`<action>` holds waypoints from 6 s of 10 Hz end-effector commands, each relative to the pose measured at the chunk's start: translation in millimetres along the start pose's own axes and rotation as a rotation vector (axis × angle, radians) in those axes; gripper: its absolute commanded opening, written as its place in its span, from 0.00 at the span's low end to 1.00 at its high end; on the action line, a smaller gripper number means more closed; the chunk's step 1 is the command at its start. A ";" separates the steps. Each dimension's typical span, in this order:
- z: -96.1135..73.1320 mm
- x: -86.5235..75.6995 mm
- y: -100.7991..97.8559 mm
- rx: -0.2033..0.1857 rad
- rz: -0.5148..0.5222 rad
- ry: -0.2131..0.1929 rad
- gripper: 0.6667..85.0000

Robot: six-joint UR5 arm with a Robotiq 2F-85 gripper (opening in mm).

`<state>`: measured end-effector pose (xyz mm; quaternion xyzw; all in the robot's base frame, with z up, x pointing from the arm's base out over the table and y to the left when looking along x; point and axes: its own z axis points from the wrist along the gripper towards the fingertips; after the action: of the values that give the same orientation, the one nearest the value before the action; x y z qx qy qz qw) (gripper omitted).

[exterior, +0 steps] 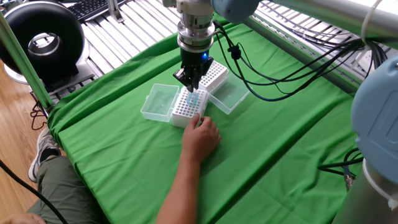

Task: Insert a medium pipette tip into the holder for medium pipette tips

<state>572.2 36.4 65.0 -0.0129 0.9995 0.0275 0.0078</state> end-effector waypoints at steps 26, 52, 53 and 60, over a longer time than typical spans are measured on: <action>-94.9 -55.8 -65.1 0.118 -0.161 0.033 0.00; -54.2 -39.4 -85.5 0.036 -0.133 -0.002 0.00; -53.7 -39.6 -85.4 0.036 -0.132 -0.002 0.00; -61.2 -36.9 -84.0 0.036 -0.130 0.008 0.00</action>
<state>612.2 -52.6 115.2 -0.0805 0.9967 0.0033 0.0083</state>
